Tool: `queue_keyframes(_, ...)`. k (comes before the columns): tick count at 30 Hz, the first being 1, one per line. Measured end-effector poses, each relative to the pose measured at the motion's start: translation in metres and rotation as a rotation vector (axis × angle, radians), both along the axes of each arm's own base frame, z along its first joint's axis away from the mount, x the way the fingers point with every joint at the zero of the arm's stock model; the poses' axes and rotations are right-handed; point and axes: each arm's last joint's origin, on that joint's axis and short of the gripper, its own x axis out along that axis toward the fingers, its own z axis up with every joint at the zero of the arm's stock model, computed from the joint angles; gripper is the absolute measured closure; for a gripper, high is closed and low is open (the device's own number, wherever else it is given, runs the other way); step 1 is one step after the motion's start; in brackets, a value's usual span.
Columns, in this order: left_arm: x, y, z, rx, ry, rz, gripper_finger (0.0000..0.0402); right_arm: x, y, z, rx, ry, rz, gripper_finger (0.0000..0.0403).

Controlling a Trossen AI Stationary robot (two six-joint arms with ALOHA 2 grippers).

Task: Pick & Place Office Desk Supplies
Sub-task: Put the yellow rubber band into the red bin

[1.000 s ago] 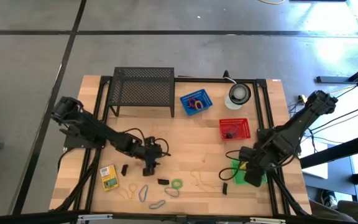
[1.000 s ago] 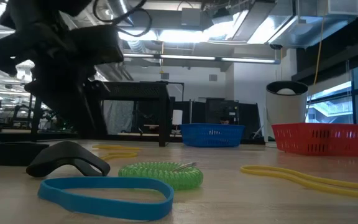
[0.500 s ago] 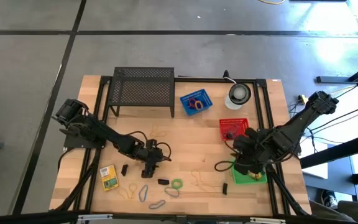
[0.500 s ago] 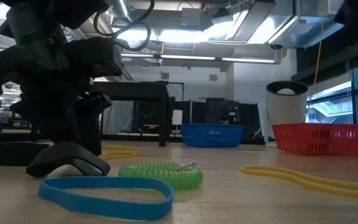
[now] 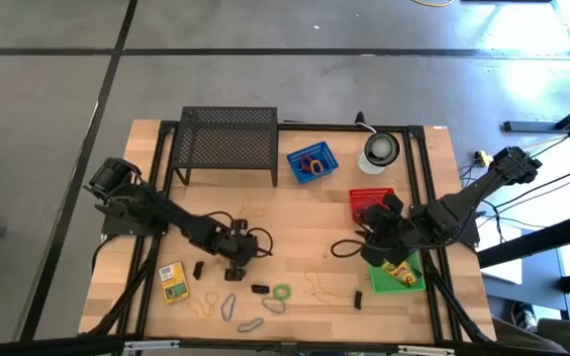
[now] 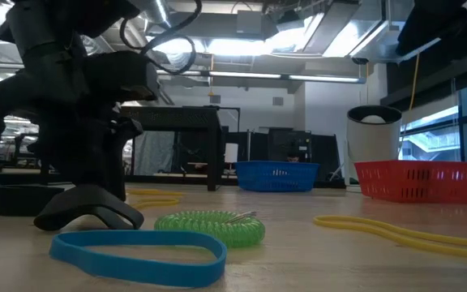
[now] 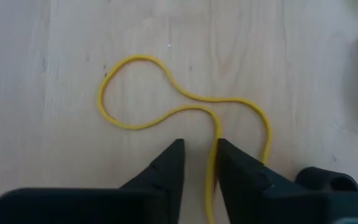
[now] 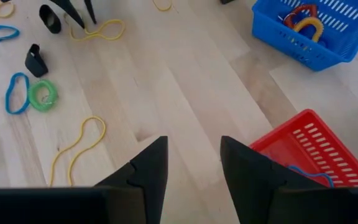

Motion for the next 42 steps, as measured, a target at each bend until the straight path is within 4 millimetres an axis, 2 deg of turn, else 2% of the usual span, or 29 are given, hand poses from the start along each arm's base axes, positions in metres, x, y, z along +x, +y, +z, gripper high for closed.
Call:
queue_keyframes(5,-0.001,-0.005,0.001,0.046,-0.022,-0.065,0.0385,0.001,-0.001,0.000,-0.007,-0.007,-0.007,0.0255)
queue_keyframes(7,-0.001,-0.005,0.001,0.052,-0.027,-0.080,0.0396,0.001,-0.001,0.000,-0.010,-0.010,-0.009,0.0255)
queue_keyframes(12,-0.001,-0.005,0.003,0.063,-0.059,-0.115,0.0399,0.001,-0.001,0.000,-0.010,-0.010,-0.009,0.0255)
queue_keyframes(16,-0.002,-0.003,0.014,0.118,-0.117,-0.115,0.0399,0.001,-0.001,0.000,-0.013,-0.011,-0.009,0.0255)
queue_keyframes(21,-0.001,0.010,0.025,0.268,-0.177,-0.032,0.0400,0.001,-0.002,0.001,-0.048,-0.036,-0.028,0.0255)
queue_keyframes(26,0.003,0.026,0.026,0.344,-0.186,0.058,0.0401,0.001,-0.002,0.001,-0.069,-0.044,-0.031,0.0255)
queue_keyframes(38,0.007,0.032,0.032,0.358,-0.219,0.078,0.0400,0.002,-0.003,0.002,-0.091,-0.060,-0.034,0.0255)
queue_keyframes(42,0.007,0.033,0.033,0.395,-0.229,0.097,0.0400,0.010,0.002,-0.001,-0.080,-0.090,-0.038,0.0255)
